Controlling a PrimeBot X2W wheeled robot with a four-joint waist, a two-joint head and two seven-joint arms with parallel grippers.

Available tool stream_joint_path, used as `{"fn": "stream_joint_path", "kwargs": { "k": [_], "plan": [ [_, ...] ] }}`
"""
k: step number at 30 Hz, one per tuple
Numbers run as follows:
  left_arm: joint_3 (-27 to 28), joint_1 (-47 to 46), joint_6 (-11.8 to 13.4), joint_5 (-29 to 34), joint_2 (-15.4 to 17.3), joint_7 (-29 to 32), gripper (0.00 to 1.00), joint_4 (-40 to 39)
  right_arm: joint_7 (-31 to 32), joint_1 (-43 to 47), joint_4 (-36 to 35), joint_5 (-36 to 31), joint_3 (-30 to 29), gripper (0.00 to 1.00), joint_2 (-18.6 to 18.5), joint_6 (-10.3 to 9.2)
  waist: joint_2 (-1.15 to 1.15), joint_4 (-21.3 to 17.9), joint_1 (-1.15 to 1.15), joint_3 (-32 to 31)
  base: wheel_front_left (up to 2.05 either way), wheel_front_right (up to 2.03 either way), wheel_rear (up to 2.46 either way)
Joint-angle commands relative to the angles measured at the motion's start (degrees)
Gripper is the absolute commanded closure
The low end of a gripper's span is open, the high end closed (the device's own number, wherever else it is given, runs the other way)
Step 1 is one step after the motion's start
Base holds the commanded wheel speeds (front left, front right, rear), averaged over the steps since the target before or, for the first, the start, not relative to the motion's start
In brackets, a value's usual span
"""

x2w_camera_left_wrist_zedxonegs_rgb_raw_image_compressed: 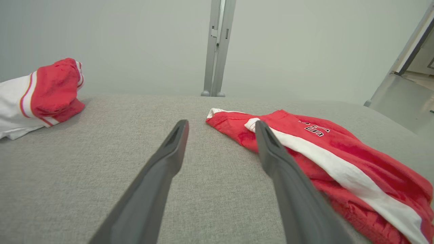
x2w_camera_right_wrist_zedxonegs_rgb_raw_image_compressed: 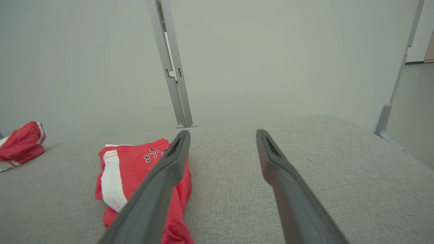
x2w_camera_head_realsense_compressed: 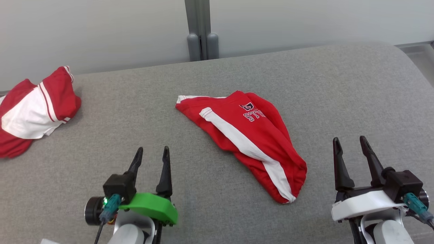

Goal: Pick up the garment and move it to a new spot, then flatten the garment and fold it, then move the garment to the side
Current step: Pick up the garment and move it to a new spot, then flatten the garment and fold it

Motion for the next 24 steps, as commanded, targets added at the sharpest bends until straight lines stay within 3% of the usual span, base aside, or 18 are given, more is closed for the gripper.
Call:
{"fn": "stream_joint_path", "kwargs": {
  "k": [1,12,24],
  "plan": [
    [1.6,2.2,-0.2,1.2,-0.5,0.0,0.0,-0.6,-0.2,1.1,-0.3,0.6,0.5,0.0,-0.1,0.01,0.0,1.1,0.0,-1.3,0.0,0.0,0.0],
    [10.9,9.1,-3.2,5.6,-2.6,0.0,0.0,-1.2,-0.2,2.9,0.4,0.8,2.9,0.0,-0.1,0.01,0.0,2.0,0.0,-2.6,0.0,0.0,0.0],
    [13.2,9.0,-6.0,8.7,-4.1,0.0,0.0,0.3,-0.2,2.1,2.4,0.1,2.3,0.0,-0.1,0.01,0.0,2.0,0.0,-2.6,0.0,0.0,0.0]
  ]
}}
